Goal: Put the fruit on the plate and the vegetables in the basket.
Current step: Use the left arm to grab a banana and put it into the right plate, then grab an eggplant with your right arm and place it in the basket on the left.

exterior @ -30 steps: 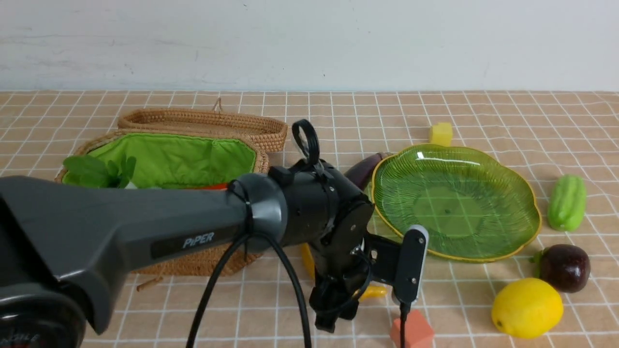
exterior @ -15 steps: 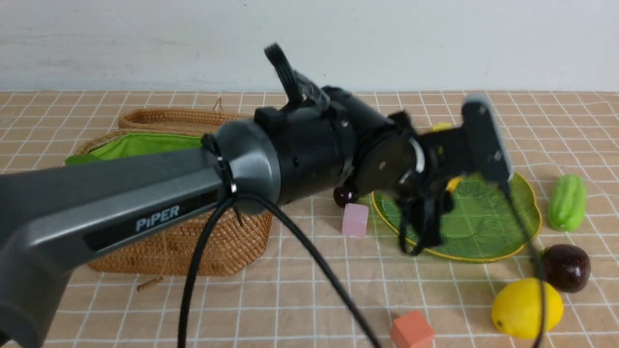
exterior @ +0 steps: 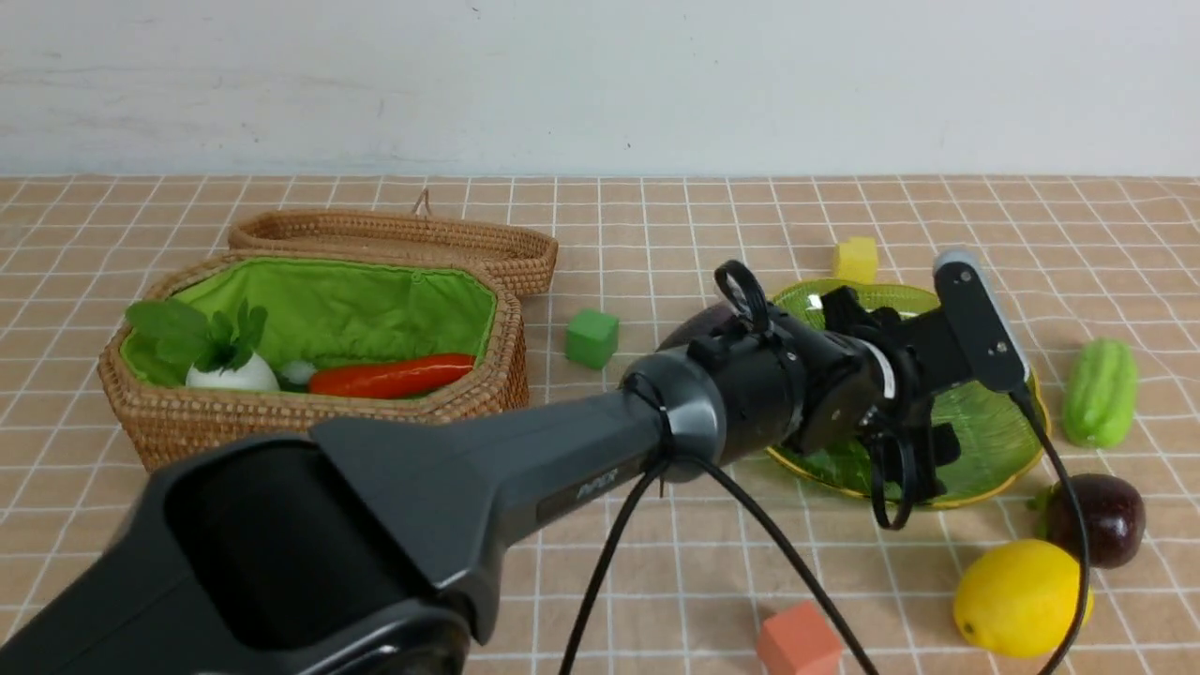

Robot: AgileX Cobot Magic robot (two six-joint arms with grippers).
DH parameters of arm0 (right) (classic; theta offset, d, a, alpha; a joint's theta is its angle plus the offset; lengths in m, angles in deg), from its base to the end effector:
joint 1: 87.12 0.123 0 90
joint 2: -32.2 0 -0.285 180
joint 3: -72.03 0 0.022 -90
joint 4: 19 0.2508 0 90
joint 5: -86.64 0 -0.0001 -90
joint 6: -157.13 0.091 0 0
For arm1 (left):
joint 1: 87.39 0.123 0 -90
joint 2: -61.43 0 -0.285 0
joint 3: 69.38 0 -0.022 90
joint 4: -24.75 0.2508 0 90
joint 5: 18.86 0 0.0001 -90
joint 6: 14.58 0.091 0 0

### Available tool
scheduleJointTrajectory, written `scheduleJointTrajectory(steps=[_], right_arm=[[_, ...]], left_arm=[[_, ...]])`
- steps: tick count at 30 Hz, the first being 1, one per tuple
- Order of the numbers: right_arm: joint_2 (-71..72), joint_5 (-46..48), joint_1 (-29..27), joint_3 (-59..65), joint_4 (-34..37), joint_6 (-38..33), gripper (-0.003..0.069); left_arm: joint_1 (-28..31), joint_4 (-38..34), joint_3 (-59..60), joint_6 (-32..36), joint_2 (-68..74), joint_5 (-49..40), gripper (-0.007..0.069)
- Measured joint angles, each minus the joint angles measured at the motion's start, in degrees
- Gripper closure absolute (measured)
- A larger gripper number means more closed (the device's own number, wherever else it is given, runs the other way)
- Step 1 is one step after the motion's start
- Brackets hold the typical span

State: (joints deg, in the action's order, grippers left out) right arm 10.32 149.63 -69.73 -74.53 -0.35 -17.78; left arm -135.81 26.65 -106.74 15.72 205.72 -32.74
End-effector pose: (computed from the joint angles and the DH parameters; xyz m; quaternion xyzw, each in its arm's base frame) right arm -0.0012 0.0268 0.3503 -0.1015 0.8412 0.2572 0.4647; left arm 0.3694 -0.4153 0.1907 0.5607 0.6646 -0.0665 0.4894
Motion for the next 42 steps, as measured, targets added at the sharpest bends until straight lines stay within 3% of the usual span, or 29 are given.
scheduleJointTrajectory(steps=[4,7,9,12,13,14,15,16,17,21,25,36,42], right_arm=[[-1.5,1.6,0.0,-0.8,-3.4,2.9,0.0455],[-4.4,3.6,0.0,-1.7,-5.6,3.6,0.0453],[-7.2,4.7,0.0,-1.7,-6.6,3.8,0.0449],[-12.7,5.1,0.0,-1.7,-8.1,3.8,0.0443],[-13.2,5.1,0.0,-1.7,-8.2,3.6,0.0442],[-16.6,4.6,0.0,-1.7,-9.2,3.2,0.0439],[-19.1,4.1,0.0,-1.7,-10.1,3.1,0.0437],[-19.5,3.9,0.0,-1.7,-10.2,3.1,0.0436],[-22.4,3.0,0.0,-1.7,-10.9,3.1,0.0433],[-29.6,0.3,0.0,-1.7,-11.5,2.6,0.0425],[-35.2,-0.9,0.0,-2.6,-11.6,1.5,0.0421],[-42.7,-2.7,0.0,-7.6,-12.0,-0.1,0.0421],[-49.3,-3.3,0.0,-11.6,-7.4,-0.8,0.0421]], left_arm=[[0.0,-0.9,-0.2,-4.0,-4.7,-7.2,-0.0041],[0.0,-1.0,-0.2,-10.8,-11.6,-16.5,0.0010],[0.0,-0.8,-0.3,-16.7,-17.0,-22.2,0.0093],[0.0,0.9,-0.5,-25.2,-25.6,-30.4,0.0302],[0.0,1.1,-0.6,-26.3,-26.2,-30.9,0.0319],[0.0,3.2,-0.8,-30.0,-31.1,-35.9,0.0483],[0.0,4.6,-0.9,-31.6,-33.6,-38.5,0.0560],[0.0,4.8,-0.9,-31.9,-34.1,-39.1,0.0560],[0.0,7.1,-1.0,-34.1,-37.0,-43.4,0.0630],[0.0,10.7,0.2,-38.2,-43.4,-52.2,0.0638],[0.0,12.8,7.8,-41.8,-50.9,-55.1,0.0638],[0.0,13.3,45.0,-51.5,-74.8,-45.8,0.0638],[0.0,13.3,55.4,-54.5,-81.9,-43.4,0.0638]])
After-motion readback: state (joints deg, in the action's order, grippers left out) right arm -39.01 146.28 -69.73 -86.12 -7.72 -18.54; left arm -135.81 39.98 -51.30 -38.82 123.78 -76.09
